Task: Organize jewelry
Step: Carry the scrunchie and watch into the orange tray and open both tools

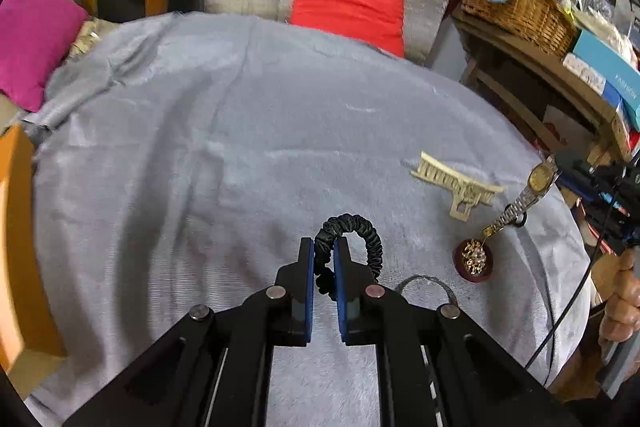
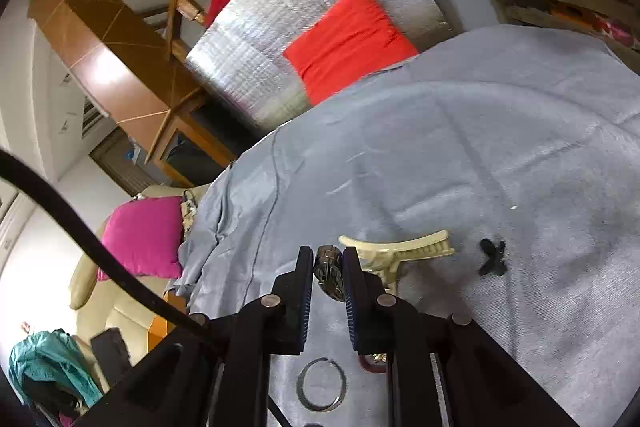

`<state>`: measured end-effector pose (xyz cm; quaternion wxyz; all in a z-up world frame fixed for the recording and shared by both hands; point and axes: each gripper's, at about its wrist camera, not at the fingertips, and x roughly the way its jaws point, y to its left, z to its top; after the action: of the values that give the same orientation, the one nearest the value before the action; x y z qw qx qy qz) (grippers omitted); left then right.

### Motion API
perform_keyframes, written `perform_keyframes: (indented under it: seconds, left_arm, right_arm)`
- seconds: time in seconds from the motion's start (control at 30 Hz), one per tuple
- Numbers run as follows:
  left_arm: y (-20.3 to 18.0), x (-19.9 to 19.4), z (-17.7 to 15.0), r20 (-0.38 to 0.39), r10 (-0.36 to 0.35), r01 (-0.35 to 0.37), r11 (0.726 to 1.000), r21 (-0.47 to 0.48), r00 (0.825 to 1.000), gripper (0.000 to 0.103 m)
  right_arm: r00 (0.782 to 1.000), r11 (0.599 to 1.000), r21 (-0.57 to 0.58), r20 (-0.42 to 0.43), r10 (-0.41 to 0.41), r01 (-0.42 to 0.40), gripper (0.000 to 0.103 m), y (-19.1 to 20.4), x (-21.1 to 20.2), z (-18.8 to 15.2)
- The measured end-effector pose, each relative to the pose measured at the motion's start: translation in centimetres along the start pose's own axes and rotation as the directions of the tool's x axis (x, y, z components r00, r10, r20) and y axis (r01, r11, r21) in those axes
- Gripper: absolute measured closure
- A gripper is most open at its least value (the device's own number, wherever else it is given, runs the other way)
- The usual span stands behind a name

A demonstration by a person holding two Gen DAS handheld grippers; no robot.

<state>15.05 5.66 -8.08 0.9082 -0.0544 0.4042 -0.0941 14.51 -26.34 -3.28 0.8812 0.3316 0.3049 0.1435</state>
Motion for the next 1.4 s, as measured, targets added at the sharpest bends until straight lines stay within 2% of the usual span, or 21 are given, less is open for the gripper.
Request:
perform_keyframes:
  seconds: [0.2,0.27,0.4,0.47,0.57,0.7,0.87,1.03,1.2,1.4]
  left_arm:
    - [3.4,-7.0,-0.3,0.087,0.118,-0.12,0.993,0.016,0.989,0.093]
    - [5.7,-9.6,-0.9,0.097,0.176,-0.177,0.984,0.009,0.98,0.093]
    - [11.2,-14.3,-2.1,0.102,0.251,-0.247,0.968,-0.05,0.963,0.093]
    - [14.5,-16.5,-3.0,0.105,0.302,-0.294,0.952,-0.079,0.948,0.093]
    - [19.0,-18.5,-4.4,0.078,0.353,-0.342,0.931,-0.128,0.932,0.093]
    - [24.7,-18.8,-6.2,0.013,0.369,-0.36,0.912,-0.199,0.929,0.093]
    - [28.2,-17.1,-7.3,-0.05,0.334,-0.336,0.912,-0.233,0.941,0.093]
    - [29.3,-15.0,-8.1,-0.096,0.311,-0.326,0.915,-0.239,0.945,0.093]
    - [30.1,-13.3,-8.9,-0.145,0.32,-0.347,0.906,-0.241,0.936,0.093]
    - [30.5,-11.8,-9.6,-0.187,0.339,-0.377,0.896,-0.233,0.922,0.093]
  right_arm:
    - [0.998,0.998,-0.035,-0.031,0.053,-0.054,0.087,3.6,1.0,-1.8]
    - [0.996,0.995,-0.071,-0.059,0.067,-0.071,0.087,5.9,1.9,-3.1]
    - [0.981,0.979,-0.138,-0.15,0.126,-0.147,0.087,12.3,4.2,-6.4]
    - [0.967,0.969,-0.155,-0.197,0.163,-0.195,0.087,15.5,5.2,-8.1]
    - [0.933,0.939,-0.196,-0.283,0.221,-0.282,0.087,21.4,7.0,-11.2]
    - [0.884,0.901,-0.224,-0.382,0.269,-0.37,0.087,28.1,9.6,-14.9]
    - [0.839,0.869,-0.277,-0.487,0.242,-0.411,0.087,34.8,13.9,-19.5]
    - [0.829,0.865,-0.316,-0.528,0.182,-0.391,0.087,36.6,17.3,-22.7]
    - [0.82,0.877,-0.336,-0.563,0.105,-0.343,0.087,35.3,19.7,-24.4]
    - [0.796,0.9,-0.309,-0.601,0.065,-0.307,0.086,33.8,21.7,-25.4]
